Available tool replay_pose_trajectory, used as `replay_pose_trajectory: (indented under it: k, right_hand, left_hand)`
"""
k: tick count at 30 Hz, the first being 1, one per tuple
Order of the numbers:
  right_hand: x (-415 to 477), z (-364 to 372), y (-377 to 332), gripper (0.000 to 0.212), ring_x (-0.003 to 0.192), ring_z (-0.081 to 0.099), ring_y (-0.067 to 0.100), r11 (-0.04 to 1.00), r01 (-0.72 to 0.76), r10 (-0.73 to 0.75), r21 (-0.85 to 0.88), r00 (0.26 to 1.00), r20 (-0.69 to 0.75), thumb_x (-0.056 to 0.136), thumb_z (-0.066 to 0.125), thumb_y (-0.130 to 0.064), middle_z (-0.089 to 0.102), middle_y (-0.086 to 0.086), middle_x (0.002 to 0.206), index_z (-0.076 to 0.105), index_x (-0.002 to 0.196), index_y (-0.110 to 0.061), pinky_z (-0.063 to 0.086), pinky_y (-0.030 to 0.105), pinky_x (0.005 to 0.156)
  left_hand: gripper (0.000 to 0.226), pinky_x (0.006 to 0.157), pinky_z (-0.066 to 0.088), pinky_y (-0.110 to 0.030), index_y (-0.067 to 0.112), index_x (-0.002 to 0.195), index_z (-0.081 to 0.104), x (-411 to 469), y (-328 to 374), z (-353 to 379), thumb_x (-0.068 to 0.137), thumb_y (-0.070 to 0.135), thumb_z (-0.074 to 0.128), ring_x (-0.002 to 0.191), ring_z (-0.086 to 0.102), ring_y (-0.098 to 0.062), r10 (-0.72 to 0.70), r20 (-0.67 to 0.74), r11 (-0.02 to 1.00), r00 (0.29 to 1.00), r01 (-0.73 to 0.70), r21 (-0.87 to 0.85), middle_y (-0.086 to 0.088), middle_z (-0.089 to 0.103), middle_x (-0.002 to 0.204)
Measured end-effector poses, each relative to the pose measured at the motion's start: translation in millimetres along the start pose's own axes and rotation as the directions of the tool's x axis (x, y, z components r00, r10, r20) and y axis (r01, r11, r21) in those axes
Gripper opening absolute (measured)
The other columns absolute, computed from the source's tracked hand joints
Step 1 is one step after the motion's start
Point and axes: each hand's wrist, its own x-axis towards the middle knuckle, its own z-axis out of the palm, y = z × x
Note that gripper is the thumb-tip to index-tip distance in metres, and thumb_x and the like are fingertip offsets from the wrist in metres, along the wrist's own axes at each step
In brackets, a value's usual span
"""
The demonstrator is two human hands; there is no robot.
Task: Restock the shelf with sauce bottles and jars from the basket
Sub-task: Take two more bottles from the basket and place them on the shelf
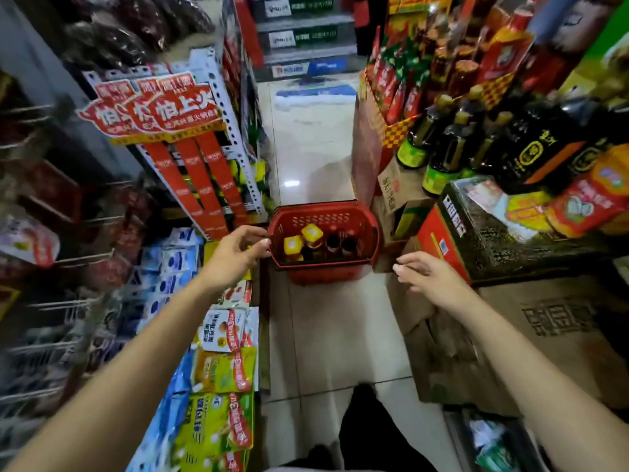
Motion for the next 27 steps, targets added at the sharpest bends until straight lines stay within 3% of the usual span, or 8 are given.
replay_pose_trajectory:
  k: [8,13,17,22,24,27]
  right_hand:
    - [154.0,-25.3,27.4,0.006,0.100,0.061,0.020,0.990,-0.142,0.143,0.011,0.989,-0.029,0.082,0.064,-0.032,0.064,0.000,0.098,0.059,0.086,-0.030,0.046,0.039,0.090]
    - [241.8,-16.8,47.6,0.020,0.092,0.059,0.022,0.964,-0.266,0.266,0.004,0.964,-0.015,0.083,0.065,-0.028,0.063,0.008,0.099,0.059,0.098,-0.017,0.044,0.035,0.078]
    - [301.0,-5.7,67.5,0.025,0.082,0.058,0.017,0.924,-0.382,0.382,0.036,0.924,-0.013,0.084,0.063,-0.029,0.062,0.006,0.098,0.056,0.104,-0.015,0.042,0.025,0.062]
    - [365.2,18.3,111.3,0.029,0.081,0.057,0.007,0.889,-0.452,0.457,0.070,0.884,-0.099,0.080,0.068,-0.027,0.060,-0.004,0.089,0.056,0.105,-0.017,0.042,0.020,0.068]
    - [394.7,35.0,140.7,0.036,0.084,0.059,0.011,0.863,-0.491,0.504,0.121,0.857,-0.109,0.078,0.071,-0.025,0.061,-0.003,0.090,0.056,0.108,-0.015,0.045,0.022,0.073]
    - [442.1,62.8,192.6,0.038,0.090,0.062,0.012,0.803,-0.542,0.568,0.250,0.822,-0.044,0.077,0.071,-0.033,0.061,-0.003,0.099,0.050,0.109,-0.030,0.049,0.025,0.079]
  left_hand:
    - [0.019,0.056,0.046,-0.012,0.005,0.109,0.052,150.3,-13.5,40.6,0.092,0.013,0.050,0.072,0.062,-0.004,-0.120,0.068,0.993,0.990,0.119,0.022,-0.005,0.059,0.090]
    - [0.021,0.062,0.047,-0.019,0.003,0.111,0.051,240.5,-31.7,69.8,0.092,0.011,0.050,0.069,0.061,-0.004,-0.243,0.150,0.970,0.958,0.242,0.025,-0.010,0.059,0.095]
    - [0.020,0.063,0.048,-0.020,0.005,0.110,0.051,312.6,-60.6,84.8,0.091,0.010,0.050,0.075,0.060,-0.013,-0.336,0.201,0.934,0.920,0.353,-0.053,-0.014,0.059,0.100]
    - [0.025,0.057,0.048,-0.015,-0.001,0.113,0.050,394.5,-115.5,114.0,0.090,0.008,0.053,0.070,0.061,-0.007,-0.426,0.247,0.893,0.871,0.448,-0.041,-0.008,0.059,0.088]
    - [0.025,0.064,0.050,-0.022,0.001,0.113,0.051,424.0,-145.9,137.3,0.089,0.007,0.054,0.069,0.061,-0.007,-0.470,0.244,0.869,0.848,0.493,-0.042,-0.003,0.058,0.084]
    - [0.026,0.074,0.047,-0.029,0.000,0.112,0.052,460.7,-202.9,181.1,0.089,0.011,0.055,0.083,0.060,-0.019,-0.501,0.225,0.853,0.835,0.520,-0.030,-0.009,0.059,0.091]
